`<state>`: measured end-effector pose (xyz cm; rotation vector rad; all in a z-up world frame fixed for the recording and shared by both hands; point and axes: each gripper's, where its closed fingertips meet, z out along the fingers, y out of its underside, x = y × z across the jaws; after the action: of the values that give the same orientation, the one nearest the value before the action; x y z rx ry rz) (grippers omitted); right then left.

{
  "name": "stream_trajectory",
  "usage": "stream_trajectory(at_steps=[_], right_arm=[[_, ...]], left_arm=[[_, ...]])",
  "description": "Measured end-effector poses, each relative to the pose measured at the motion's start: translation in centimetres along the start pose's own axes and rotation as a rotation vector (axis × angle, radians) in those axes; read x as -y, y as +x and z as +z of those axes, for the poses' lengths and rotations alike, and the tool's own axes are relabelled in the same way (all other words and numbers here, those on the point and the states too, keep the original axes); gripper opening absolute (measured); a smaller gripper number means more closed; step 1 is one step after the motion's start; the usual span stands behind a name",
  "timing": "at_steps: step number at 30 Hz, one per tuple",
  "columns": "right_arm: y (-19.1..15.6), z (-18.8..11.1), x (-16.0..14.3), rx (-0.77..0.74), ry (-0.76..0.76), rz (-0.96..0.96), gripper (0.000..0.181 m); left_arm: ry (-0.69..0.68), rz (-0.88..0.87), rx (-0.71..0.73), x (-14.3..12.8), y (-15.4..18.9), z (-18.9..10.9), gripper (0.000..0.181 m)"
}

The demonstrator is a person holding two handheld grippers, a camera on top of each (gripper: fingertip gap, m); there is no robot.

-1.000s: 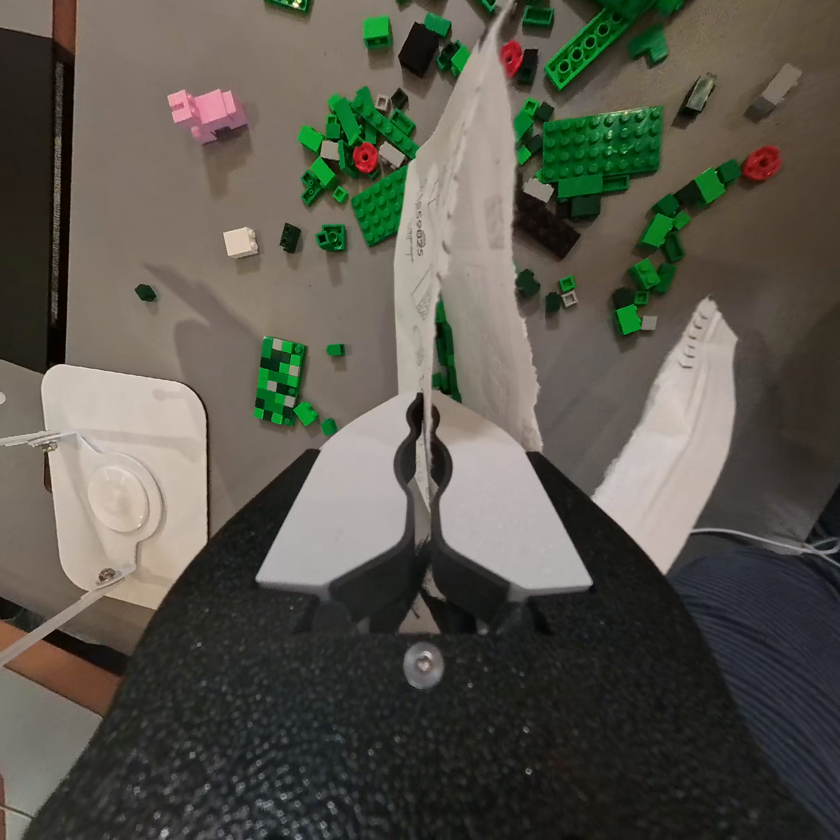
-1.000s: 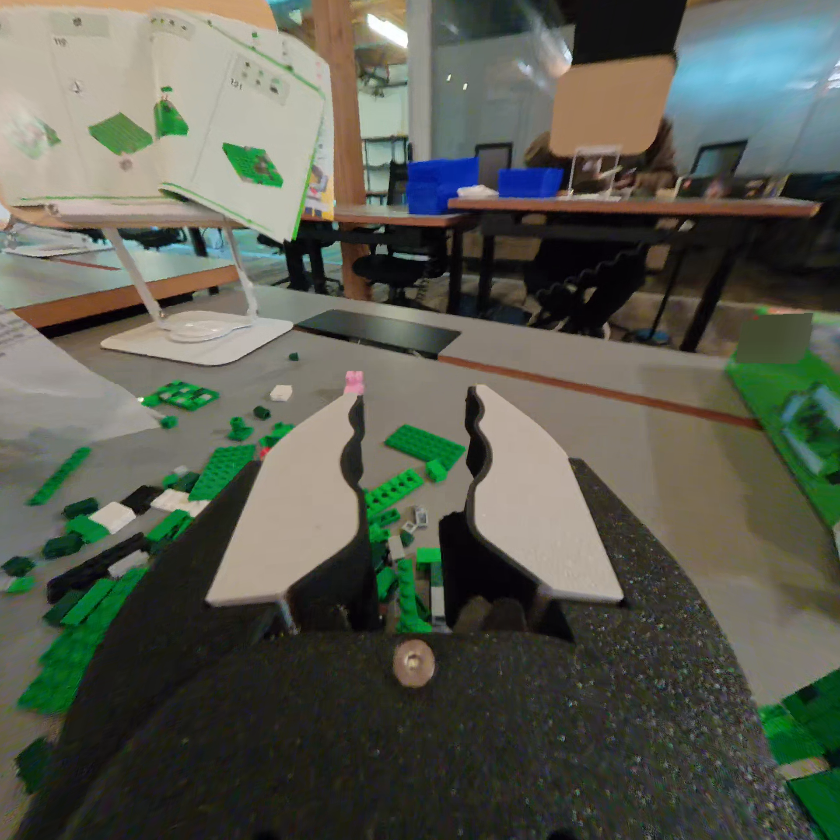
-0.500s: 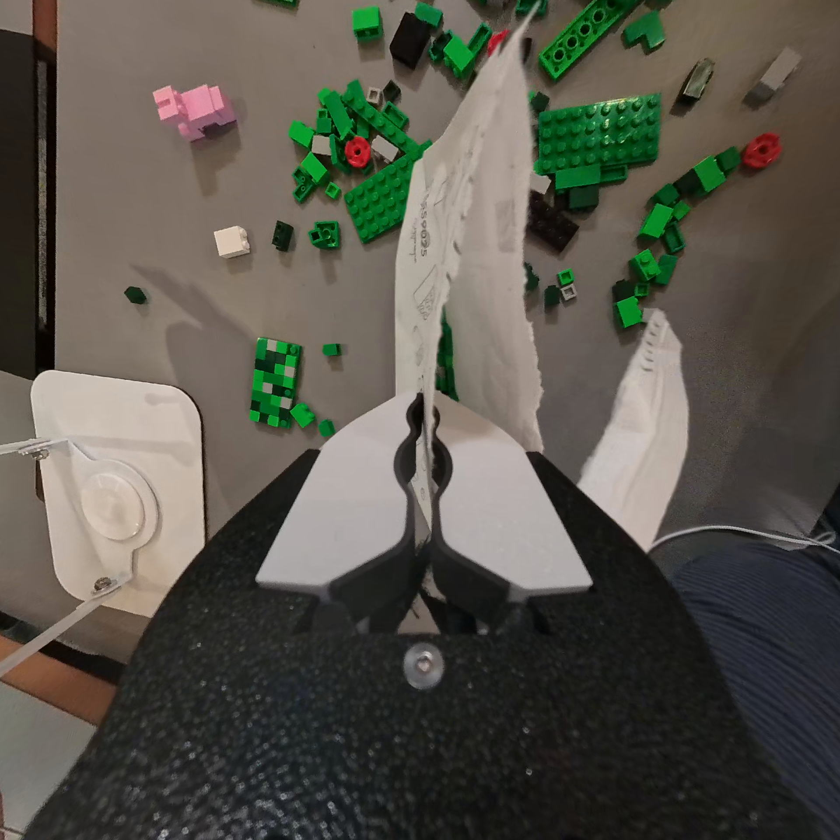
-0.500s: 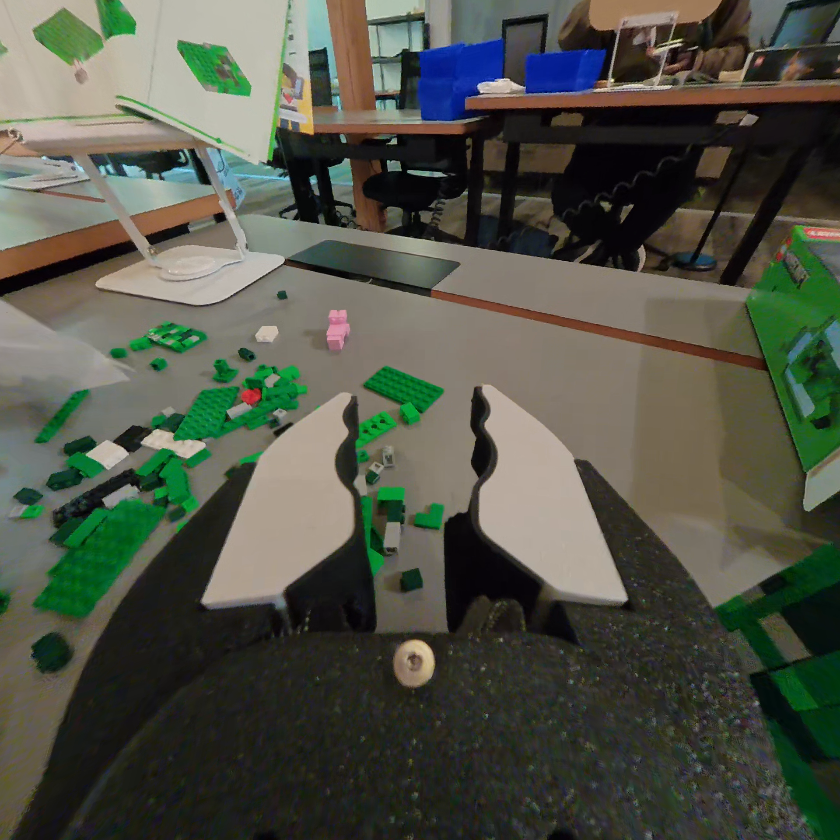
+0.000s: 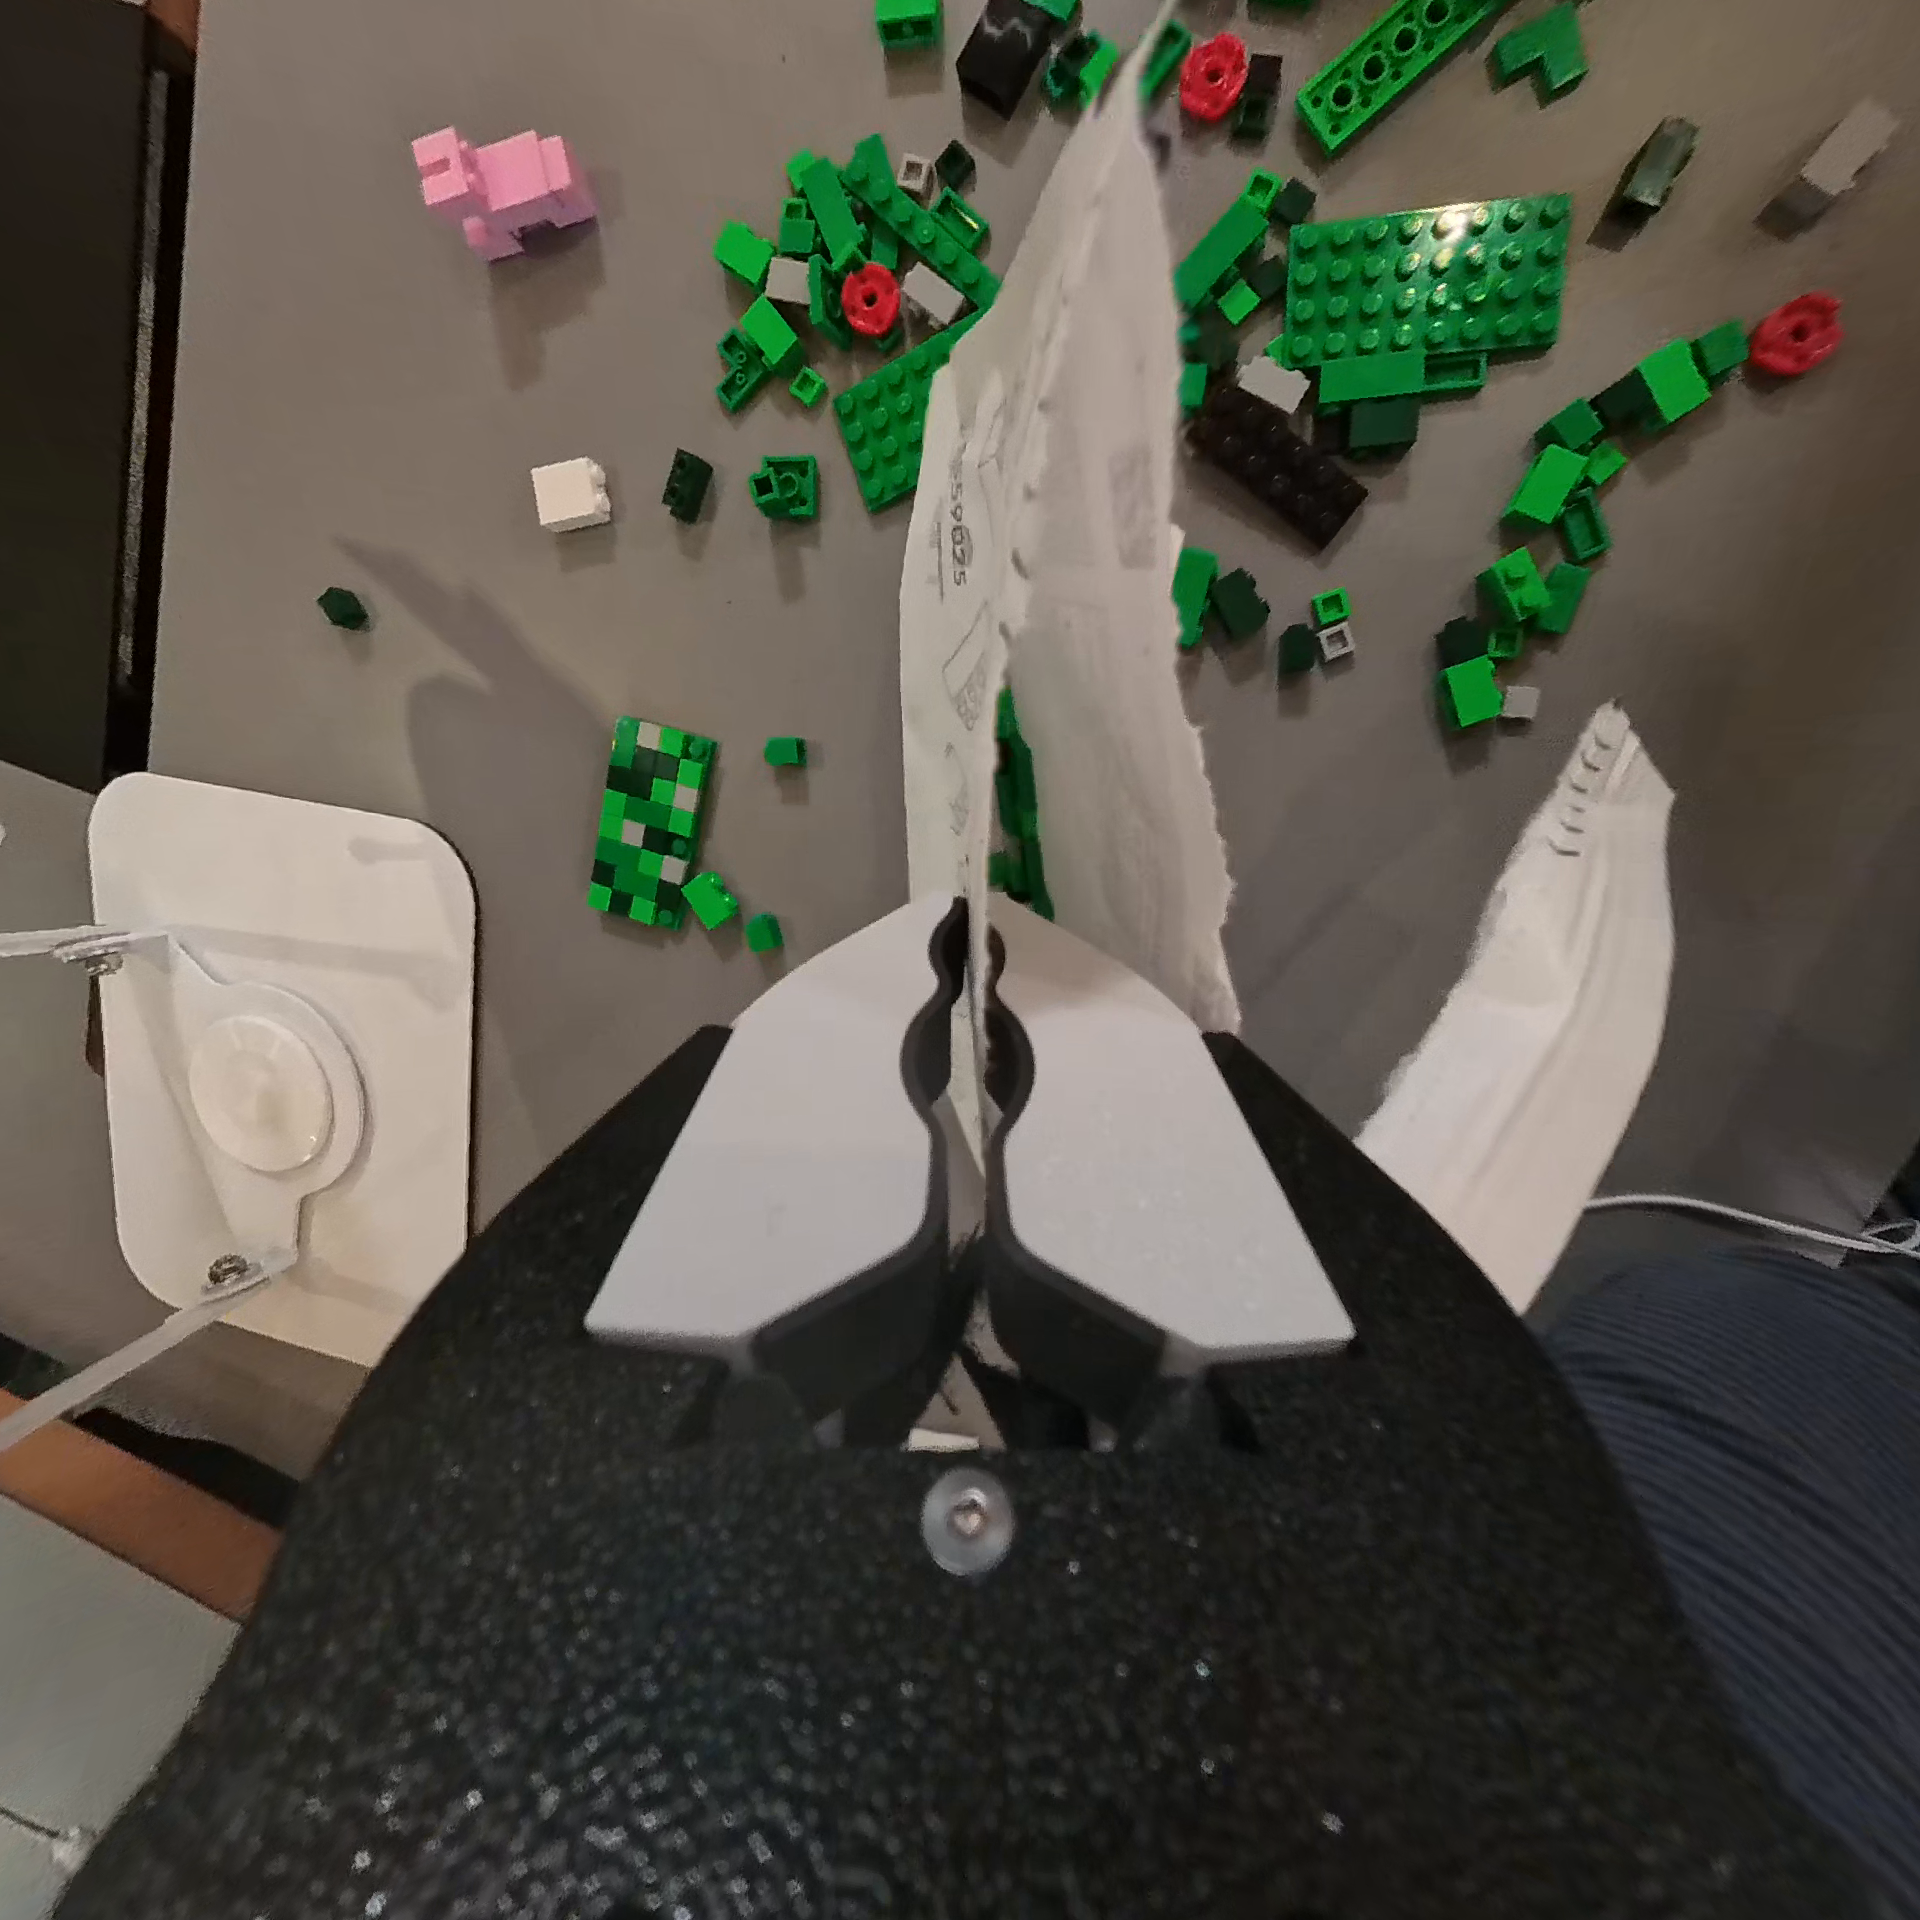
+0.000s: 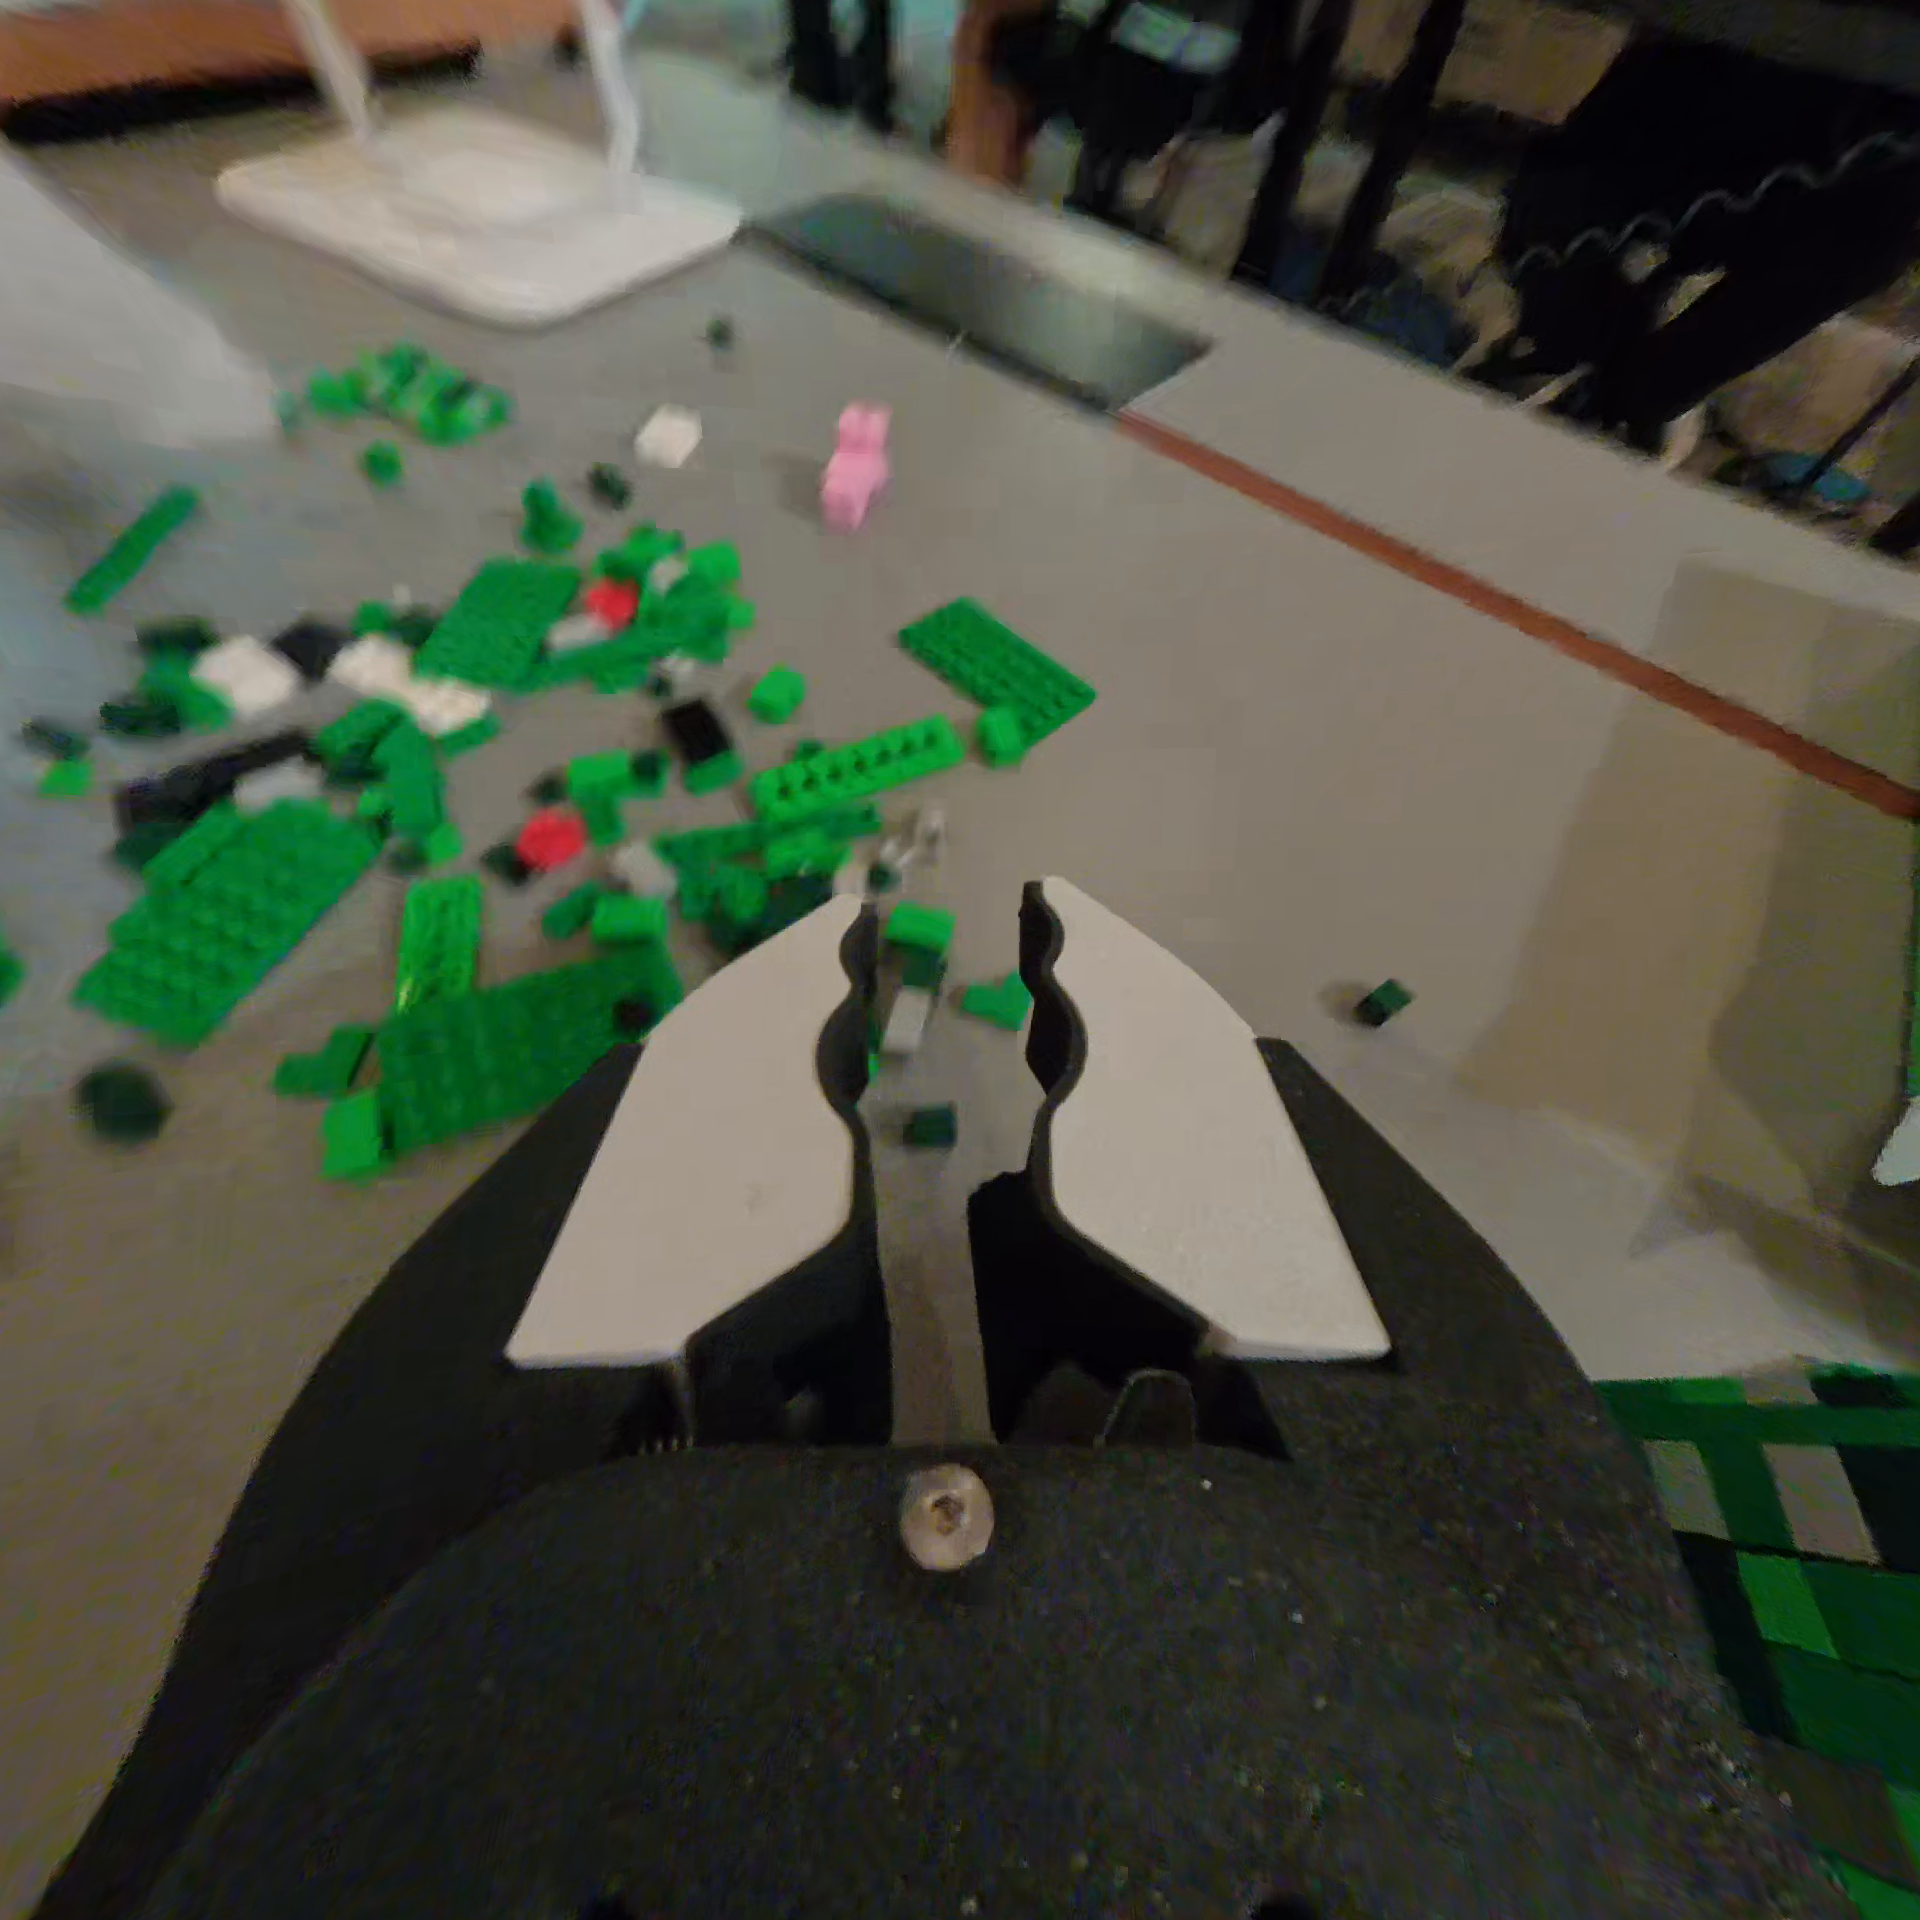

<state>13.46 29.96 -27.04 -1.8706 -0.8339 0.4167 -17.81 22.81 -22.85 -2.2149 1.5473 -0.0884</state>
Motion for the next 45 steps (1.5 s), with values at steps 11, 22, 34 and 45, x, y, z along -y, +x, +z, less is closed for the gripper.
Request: stream_trajectory(at_steps=[11, 22, 34, 45], right_arm=[[-8.5, 0.7, -0.1, 0.376, -0.166, -0.145, 0.022], [-11.2, 6.7, 1.6, 0.357, -0.204, -0.212, 0.018], [-17.1, 12.1, 5.0, 0.647, -0.289, -0.279, 0.014], [-18.2, 16.1, 2.8, 0.658, -0.574, -0.479, 0.012]], left_arm=[[0.033, -0.068, 0.019, -1.1, -1.2, -0.6, 0.000], [-0.048, -0.237, 0.098, -5.0, -3.6, -0.9, 0.000], [-0.023, -0.213, 0.109, -5.1, -3.0, -1.6, 0.000], [0.017, -0.268, 0.150, -6.5, -3.0, -3.4, 0.000]])
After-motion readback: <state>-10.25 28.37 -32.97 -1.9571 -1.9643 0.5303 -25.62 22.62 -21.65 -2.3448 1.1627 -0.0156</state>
